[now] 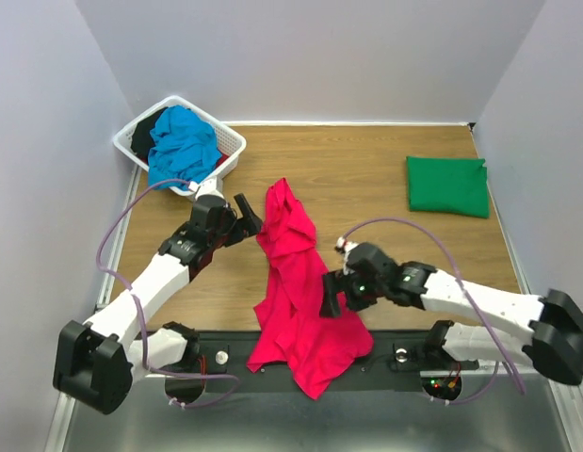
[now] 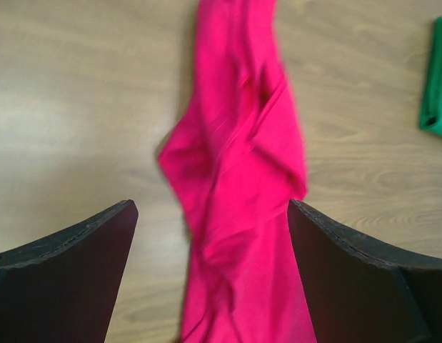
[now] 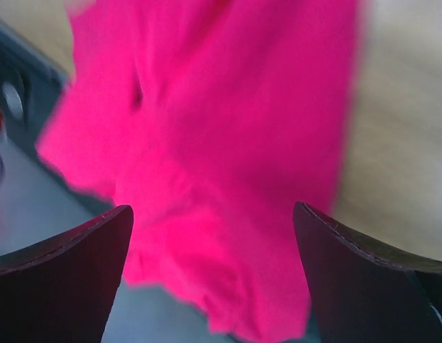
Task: Fold and stack the t-shirts
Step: Flatten the tshirt out
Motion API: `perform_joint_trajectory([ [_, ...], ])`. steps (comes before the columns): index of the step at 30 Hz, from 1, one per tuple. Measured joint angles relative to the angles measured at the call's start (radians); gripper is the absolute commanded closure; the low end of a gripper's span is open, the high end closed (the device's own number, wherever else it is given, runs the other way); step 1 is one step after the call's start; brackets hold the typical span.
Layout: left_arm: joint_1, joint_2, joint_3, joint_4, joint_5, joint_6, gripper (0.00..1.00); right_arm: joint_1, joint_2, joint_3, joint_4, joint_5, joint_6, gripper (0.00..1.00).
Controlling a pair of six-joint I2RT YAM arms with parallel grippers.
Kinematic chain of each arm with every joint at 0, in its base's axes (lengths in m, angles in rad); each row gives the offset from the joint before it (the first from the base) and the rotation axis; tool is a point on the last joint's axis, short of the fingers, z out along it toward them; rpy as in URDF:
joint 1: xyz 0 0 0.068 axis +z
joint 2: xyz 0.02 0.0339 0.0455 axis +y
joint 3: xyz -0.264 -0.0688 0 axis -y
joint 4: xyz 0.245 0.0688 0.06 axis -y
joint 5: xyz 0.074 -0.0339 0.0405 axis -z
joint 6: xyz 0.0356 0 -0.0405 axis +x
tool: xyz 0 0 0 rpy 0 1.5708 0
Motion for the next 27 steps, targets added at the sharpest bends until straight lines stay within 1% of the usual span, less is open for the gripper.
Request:
perform_joint_trajectory([
  [1, 0.000, -0.018, -0.022, -0.009, -0.002, -0.007, 0.01, 0.060, 0.049, 0.000, 0.000, 0.000, 0.012, 0.11],
  [2, 0.000, -0.031, -0.036, -0.016, -0.005, -0.012, 0.02, 0.086, 0.078, -0.001, 0.000, 0.003, 0.025, 0.33],
  [4, 0.000, -0.062, -0.054, -0.029, -0.015, -0.022, 0.01, 0.114, 0.158, -0.013, 0.004, 0.020, 0.051, 0.52],
  [5, 0.000, -0.071, -0.054, -0.032, -0.021, -0.025, 0.01, 0.114, 0.179, -0.016, 0.000, 0.032, 0.065, 0.65],
  [7, 0.000, -0.085, -0.054, -0.030, -0.032, -0.029, 0.02, 0.111, 0.237, -0.019, -0.003, 0.075, 0.083, 0.73],
  [8, 0.000, -0.087, -0.054, -0.031, -0.036, -0.031, 0.01, 0.108, 0.253, -0.011, -0.006, 0.096, 0.093, 0.78],
  [10, 0.000, -0.087, -0.054, -0.030, -0.037, -0.031, 0.01, 0.108, 0.280, 0.011, -0.014, 0.143, 0.108, 0.82],
  [11, 0.000, -0.084, -0.054, -0.030, -0.037, -0.031, 0.02, 0.111, 0.303, 0.031, -0.023, 0.169, 0.117, 0.87],
  [15, -0.001, -0.065, -0.054, -0.028, -0.033, -0.031, 0.01, 0.094, 0.399, 0.122, -0.040, 0.290, 0.117, 0.90],
  [17, -0.001, -0.050, -0.054, -0.028, -0.030, -0.031, 0.02, 0.025, 0.463, 0.185, -0.043, 0.337, 0.100, 0.89],
  [19, -0.001, -0.039, -0.054, -0.027, -0.029, -0.031, 0.02, -0.072, 0.537, 0.260, -0.042, 0.380, 0.058, 0.87],
  [20, -0.001, -0.034, -0.054, -0.027, -0.028, -0.031, 0.02, -0.133, 0.581, 0.311, -0.043, 0.410, 0.029, 0.83],
  [21, -0.001, -0.032, -0.054, -0.027, -0.027, -0.031, 0.02, -0.197, 0.631, 0.367, -0.039, 0.446, -0.005, 0.82],
  [22, -0.001, -0.028, -0.054, -0.026, -0.025, -0.031, 0.02, -0.230, 0.663, 0.397, -0.036, 0.477, -0.035, 0.81],
  [23, -0.001, -0.024, -0.054, -0.021, -0.022, -0.031, 0.01, -0.279, 0.724, 0.472, -0.041, 0.534, -0.092, 0.80],
  [24, -0.001, -0.017, -0.053, -0.018, -0.016, -0.031, 0.02, -0.298, 0.752, 0.503, -0.039, 0.568, -0.124, 0.78],
  [25, -0.001, -0.011, -0.053, -0.013, -0.013, -0.030, 0.02, -0.330, 0.806, 0.567, -0.039, 0.608, -0.175, 0.75],
  [26, -0.001, -0.002, -0.052, -0.006, -0.006, -0.029, 0.01, -0.351, 0.852, 0.628, -0.044, 0.636, -0.214, 0.57],
  [27, -0.001, 0.012, -0.048, -0.003, -0.003, -0.027, 0.01, -0.363, 0.877, 0.658, -0.045, 0.646, -0.245, 0.44],
])
